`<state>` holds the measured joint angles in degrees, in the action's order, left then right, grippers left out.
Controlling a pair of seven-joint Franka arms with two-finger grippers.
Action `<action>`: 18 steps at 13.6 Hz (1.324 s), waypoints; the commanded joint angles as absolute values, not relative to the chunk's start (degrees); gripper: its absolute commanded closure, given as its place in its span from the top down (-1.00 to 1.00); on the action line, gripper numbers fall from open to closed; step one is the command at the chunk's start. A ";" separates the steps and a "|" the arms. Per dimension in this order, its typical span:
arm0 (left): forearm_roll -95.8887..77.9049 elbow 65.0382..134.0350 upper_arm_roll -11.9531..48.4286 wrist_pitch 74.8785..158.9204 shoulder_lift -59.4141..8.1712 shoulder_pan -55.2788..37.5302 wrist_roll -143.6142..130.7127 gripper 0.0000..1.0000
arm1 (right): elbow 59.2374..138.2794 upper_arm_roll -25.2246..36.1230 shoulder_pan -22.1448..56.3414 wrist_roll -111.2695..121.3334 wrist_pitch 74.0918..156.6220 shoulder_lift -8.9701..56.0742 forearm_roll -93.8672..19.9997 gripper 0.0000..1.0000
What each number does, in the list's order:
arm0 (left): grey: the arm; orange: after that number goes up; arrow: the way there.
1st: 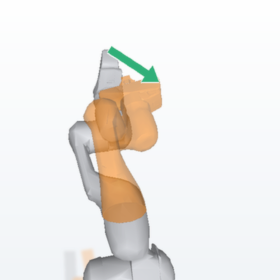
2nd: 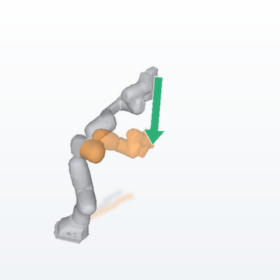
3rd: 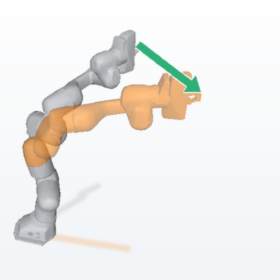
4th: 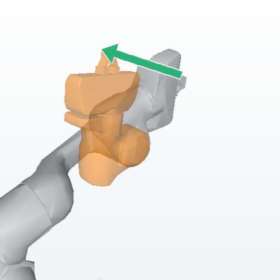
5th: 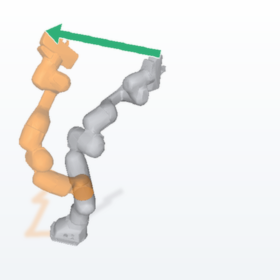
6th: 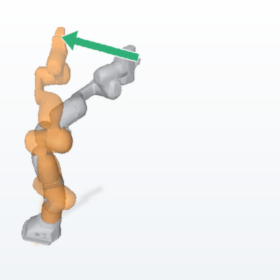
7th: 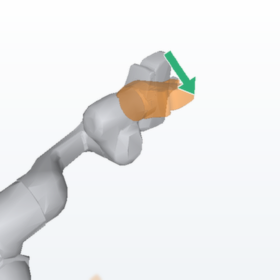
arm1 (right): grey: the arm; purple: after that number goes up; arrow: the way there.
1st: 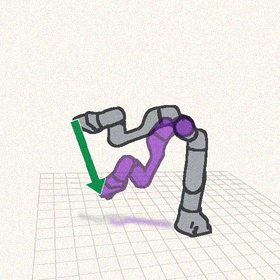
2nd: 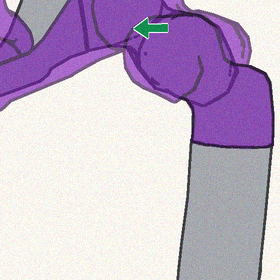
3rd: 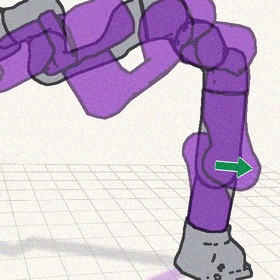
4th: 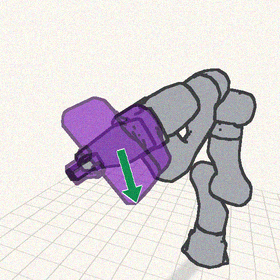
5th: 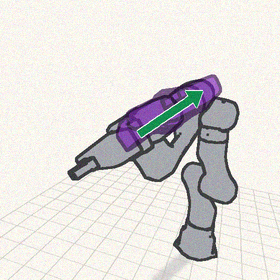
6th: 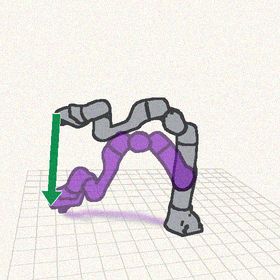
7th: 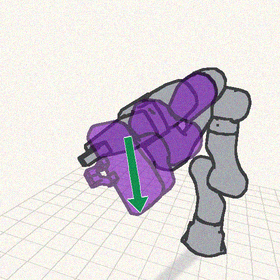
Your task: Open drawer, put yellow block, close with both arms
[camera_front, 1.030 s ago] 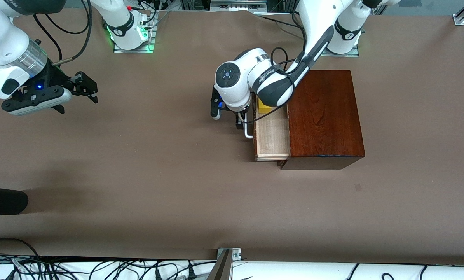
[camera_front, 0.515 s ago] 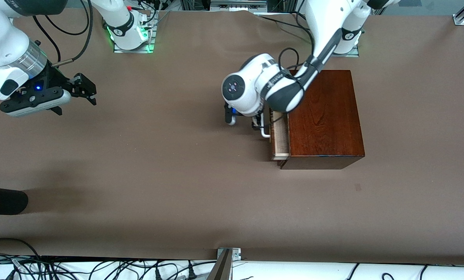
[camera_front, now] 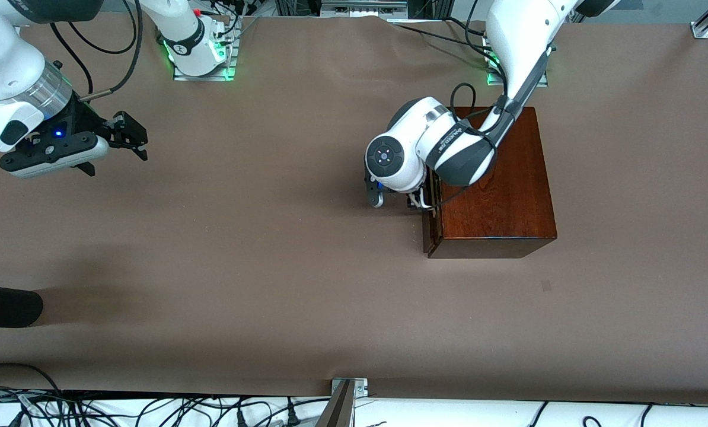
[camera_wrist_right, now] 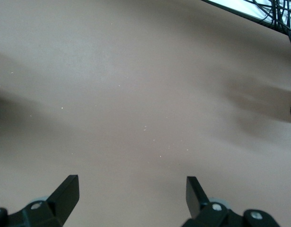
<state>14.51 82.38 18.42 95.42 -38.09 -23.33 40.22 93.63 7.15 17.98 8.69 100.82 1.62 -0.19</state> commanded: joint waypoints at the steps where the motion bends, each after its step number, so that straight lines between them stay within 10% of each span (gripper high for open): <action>1: 16.26 82.36 18.28 94.04 -36.30 -22.59 41.40 1.00 | 91.85 6.86 17.31 7.91 100.02 1.58 0.44 1.00; 13: 11.70 73.77 18.11 86.14 -19.87 -9.77 38.67 1.00 | 91.67 6.77 17.31 8.17 100.02 1.76 0.53 1.00; 18: 5.73 81.11 8.81 87.71 -9.95 -7.82 20.19 1.00 | 91.67 6.68 17.49 8.43 100.11 1.93 0.35 1.00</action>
